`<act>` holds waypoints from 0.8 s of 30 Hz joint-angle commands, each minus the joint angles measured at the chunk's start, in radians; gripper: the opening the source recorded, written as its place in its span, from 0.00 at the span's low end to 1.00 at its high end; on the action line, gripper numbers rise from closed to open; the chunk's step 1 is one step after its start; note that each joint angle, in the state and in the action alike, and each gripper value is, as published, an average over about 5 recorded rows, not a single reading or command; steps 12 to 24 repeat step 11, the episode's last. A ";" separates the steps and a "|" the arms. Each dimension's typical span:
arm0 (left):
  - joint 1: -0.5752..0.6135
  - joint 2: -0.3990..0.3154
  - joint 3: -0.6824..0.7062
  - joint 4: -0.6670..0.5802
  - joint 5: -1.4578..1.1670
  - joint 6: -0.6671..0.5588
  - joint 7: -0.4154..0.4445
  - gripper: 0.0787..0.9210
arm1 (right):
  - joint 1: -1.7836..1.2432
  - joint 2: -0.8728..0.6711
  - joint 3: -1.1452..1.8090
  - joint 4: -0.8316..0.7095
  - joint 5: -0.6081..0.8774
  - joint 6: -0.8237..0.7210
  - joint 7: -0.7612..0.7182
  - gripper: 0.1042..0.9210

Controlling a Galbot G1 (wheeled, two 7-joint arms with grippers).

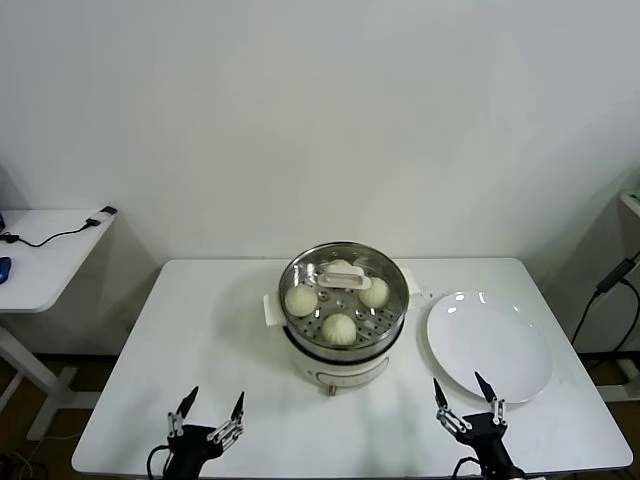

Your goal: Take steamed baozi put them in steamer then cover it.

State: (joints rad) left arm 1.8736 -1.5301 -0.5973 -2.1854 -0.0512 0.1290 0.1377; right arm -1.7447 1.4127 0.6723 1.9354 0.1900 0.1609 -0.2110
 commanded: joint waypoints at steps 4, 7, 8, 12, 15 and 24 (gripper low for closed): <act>0.023 -0.004 -0.005 -0.019 -0.006 0.002 -0.002 0.88 | -0.002 -0.006 -0.002 0.020 -0.011 -0.014 -0.005 0.88; 0.028 -0.005 -0.004 -0.024 -0.006 0.003 -0.003 0.88 | 0.004 -0.005 -0.005 0.016 -0.011 -0.017 -0.009 0.88; 0.030 -0.005 -0.002 -0.025 -0.005 0.003 -0.003 0.88 | 0.006 -0.004 -0.005 0.016 -0.011 -0.018 -0.009 0.88; 0.032 -0.007 0.003 -0.027 -0.003 0.002 -0.003 0.88 | 0.009 -0.002 -0.004 0.016 -0.011 -0.020 -0.011 0.88; 0.032 -0.007 0.003 -0.027 -0.003 0.002 -0.003 0.88 | 0.009 -0.002 -0.004 0.016 -0.011 -0.020 -0.011 0.88; 0.032 -0.007 0.003 -0.027 -0.003 0.002 -0.003 0.88 | 0.009 -0.002 -0.004 0.016 -0.011 -0.020 -0.011 0.88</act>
